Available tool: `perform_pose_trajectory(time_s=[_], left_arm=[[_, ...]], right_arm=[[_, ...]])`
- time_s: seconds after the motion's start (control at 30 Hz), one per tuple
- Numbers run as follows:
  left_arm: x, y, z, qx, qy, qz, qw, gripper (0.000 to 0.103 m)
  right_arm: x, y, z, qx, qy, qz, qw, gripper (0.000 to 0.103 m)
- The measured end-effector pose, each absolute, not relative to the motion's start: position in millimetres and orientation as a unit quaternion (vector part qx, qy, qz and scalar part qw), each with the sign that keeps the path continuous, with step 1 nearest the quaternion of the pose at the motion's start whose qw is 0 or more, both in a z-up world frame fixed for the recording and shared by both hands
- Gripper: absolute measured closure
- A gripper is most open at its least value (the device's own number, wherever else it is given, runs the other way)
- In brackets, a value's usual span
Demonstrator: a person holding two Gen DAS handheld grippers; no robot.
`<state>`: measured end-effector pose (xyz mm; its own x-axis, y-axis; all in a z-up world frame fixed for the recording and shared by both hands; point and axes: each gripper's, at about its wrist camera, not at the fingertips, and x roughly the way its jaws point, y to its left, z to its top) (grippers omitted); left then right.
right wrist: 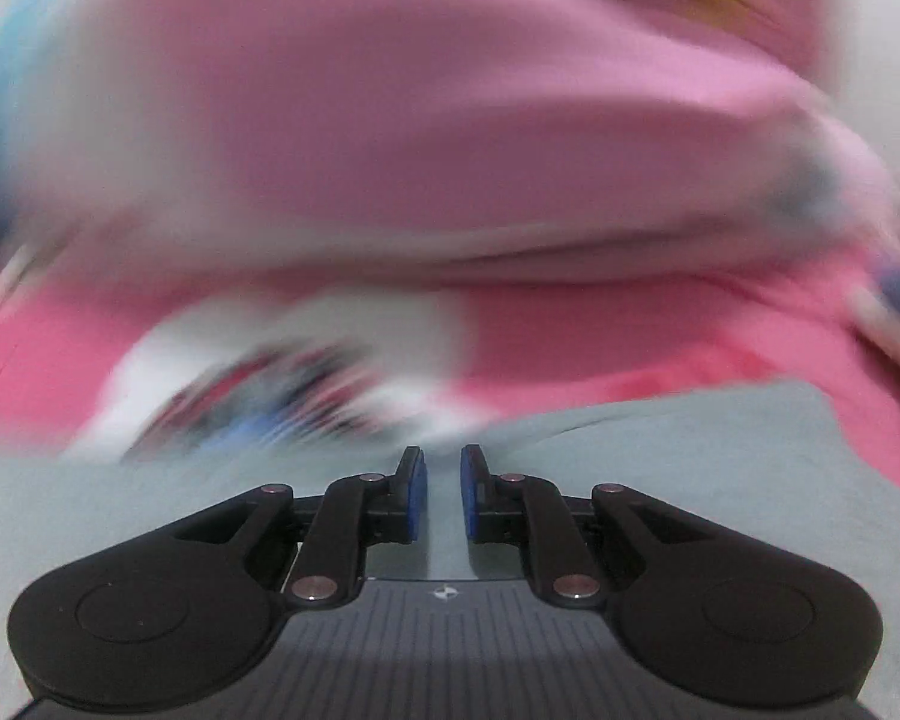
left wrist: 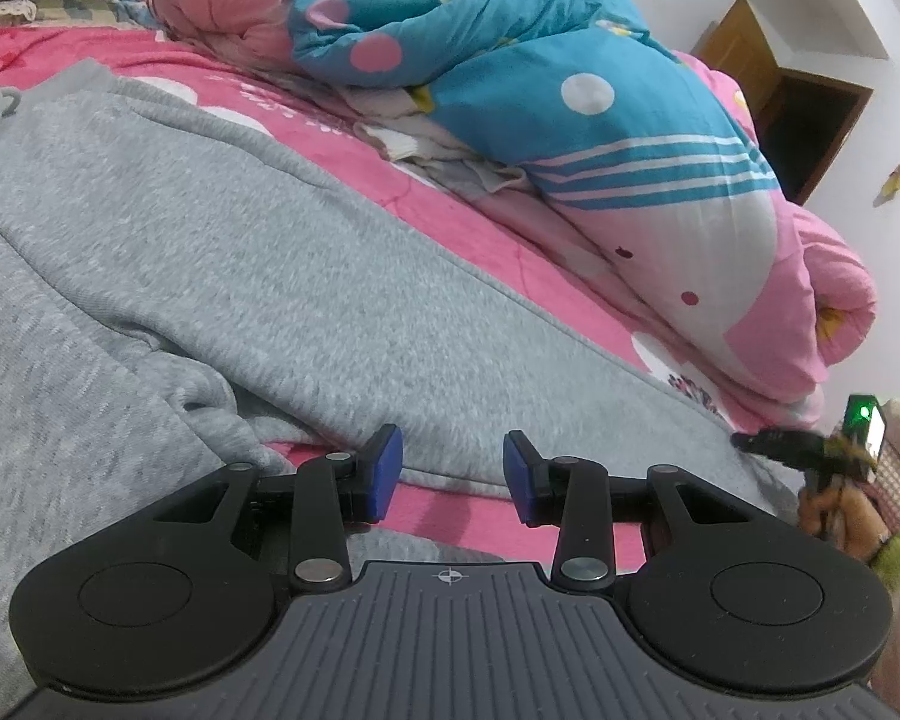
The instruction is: Fold clothes
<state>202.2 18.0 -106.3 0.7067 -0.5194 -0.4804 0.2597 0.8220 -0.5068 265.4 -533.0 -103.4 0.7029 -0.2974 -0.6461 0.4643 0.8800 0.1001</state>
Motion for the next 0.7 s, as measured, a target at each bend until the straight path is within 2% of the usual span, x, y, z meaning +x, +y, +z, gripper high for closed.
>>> perform_pose_trajectory(time_s=[0.03, 0.17, 0.27, 0.37, 0.43, 0.5, 0.53, 0.57, 0.63, 0.7], left_arm=[[202, 18, -106, -0.205, 0.316, -0.216, 0.901, 0.066], [203, 18, -106, -0.209, 0.318, -0.215, 0.9, 0.066], [204, 19, -106, -0.21, 0.318, -0.215, 0.899, 0.066], [204, 17, -106, -0.205, 0.317, -0.214, 0.901, 0.066], [203, 17, -107, -0.203, 0.316, -0.212, 0.902, 0.066], [203, 17, -107, -0.203, 0.315, -0.213, 0.902, 0.066], [203, 17, -107, -0.203, 0.315, -0.213, 0.902, 0.066], [203, 17, -107, -0.204, 0.316, -0.213, 0.902, 0.066], [204, 17, -106, -0.207, 0.317, -0.213, 0.901, 0.066], [205, 16, -106, -0.209, 0.317, -0.211, 0.901, 0.066]], right_arm=[[269, -552, -102, 0.157, 0.318, -0.251, 0.901, 0.09], [261, -567, -90, 0.133, 0.312, -0.316, 0.886, 0.088], [228, -554, -79, 0.168, 0.273, -0.242, 0.916, 0.087], [215, -546, -88, 0.147, 0.316, -0.162, 0.923, 0.083], [202, -570, -102, 0.124, 0.332, -0.229, 0.907, 0.084], [181, -607, -104, 0.159, 0.315, -0.315, 0.881, 0.089], [171, -625, -102, 0.181, 0.306, -0.363, 0.861, 0.08], [164, -637, -102, 0.172, 0.312, -0.418, 0.835, 0.078], [151, -646, -98, 0.152, 0.32, -0.451, 0.819, 0.078], [138, -636, -87, 0.154, 0.29, -0.433, 0.839, 0.078]])
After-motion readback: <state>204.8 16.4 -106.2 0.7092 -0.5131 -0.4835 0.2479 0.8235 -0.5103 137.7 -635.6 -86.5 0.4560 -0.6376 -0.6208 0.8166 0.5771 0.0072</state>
